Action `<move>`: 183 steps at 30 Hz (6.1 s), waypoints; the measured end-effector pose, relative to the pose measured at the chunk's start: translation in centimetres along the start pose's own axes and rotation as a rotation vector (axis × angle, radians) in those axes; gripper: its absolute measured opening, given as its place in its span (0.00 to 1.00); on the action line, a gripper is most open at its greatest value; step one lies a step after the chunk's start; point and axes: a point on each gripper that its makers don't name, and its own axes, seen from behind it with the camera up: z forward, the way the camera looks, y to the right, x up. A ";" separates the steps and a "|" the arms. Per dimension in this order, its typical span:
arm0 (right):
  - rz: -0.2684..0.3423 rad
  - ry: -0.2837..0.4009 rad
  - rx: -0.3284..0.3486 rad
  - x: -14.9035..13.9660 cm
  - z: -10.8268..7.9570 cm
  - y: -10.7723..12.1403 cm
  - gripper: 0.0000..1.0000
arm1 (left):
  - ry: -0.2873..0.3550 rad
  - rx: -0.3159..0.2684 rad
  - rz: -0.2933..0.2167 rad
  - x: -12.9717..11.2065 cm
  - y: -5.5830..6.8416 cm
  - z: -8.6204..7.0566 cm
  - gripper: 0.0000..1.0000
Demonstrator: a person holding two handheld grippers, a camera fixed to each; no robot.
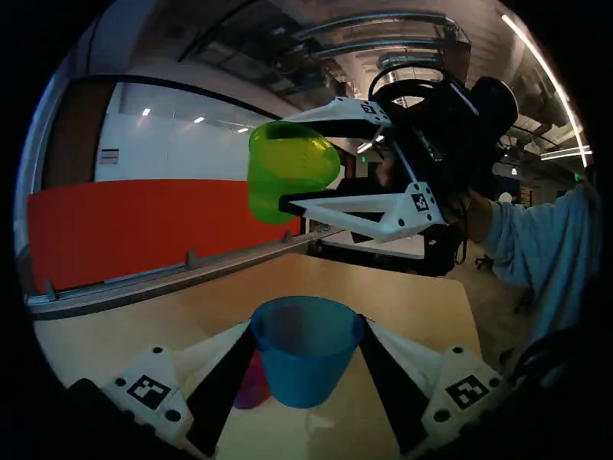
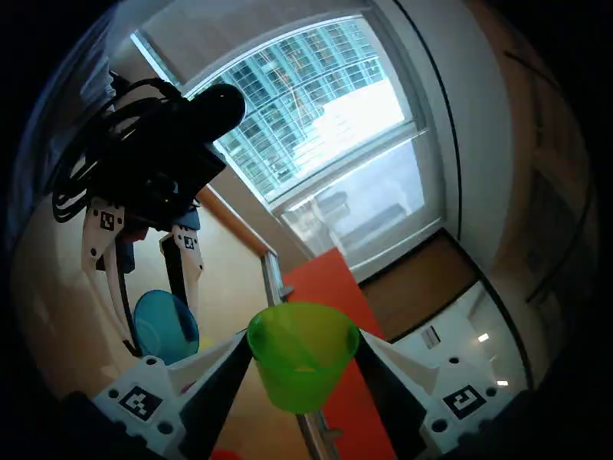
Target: Pour water
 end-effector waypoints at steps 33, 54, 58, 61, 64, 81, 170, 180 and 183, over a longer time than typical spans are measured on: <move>-0.145 -0.014 -0.023 0.1 0.7 1.1 0.92 | 0.009 0.002 -0.005 0.3 0.1 0.0 0.89; -0.243 -0.023 -0.040 0.5 1.0 2.0 0.92 | 0.010 0.003 -0.004 0.3 0.1 0.0 0.89; -0.262 -0.024 -0.046 0.7 1.1 2.3 0.92 | 0.008 0.002 -0.003 0.3 0.2 0.0 0.89; -0.278 -0.025 -0.049 0.8 1.1 2.4 0.92 | 0.009 0.001 -0.002 0.3 0.2 -0.1 0.89; -0.292 -0.024 -0.051 1.0 1.1 2.5 0.92 | 0.010 0.001 -0.004 0.3 0.2 -0.1 0.89; -0.408 -0.037 -0.063 1.3 1.5 2.8 0.92 | 0.010 0.006 -0.006 0.3 -0.1 -0.2 0.89; 0.428 0.104 -0.036 5.9 -1.7 1.8 0.92 | 0.021 0.027 0.008 1.2 -0.8 -0.5 0.89; 0.775 0.134 0.013 6.8 -2.3 1.0 0.92 | 0.017 0.029 0.017 1.3 -0.6 -0.3 0.89; 0.852 0.138 0.030 7.0 -2.5 0.9 0.92 | 0.017 0.031 0.018 1.3 -0.7 -0.3 0.89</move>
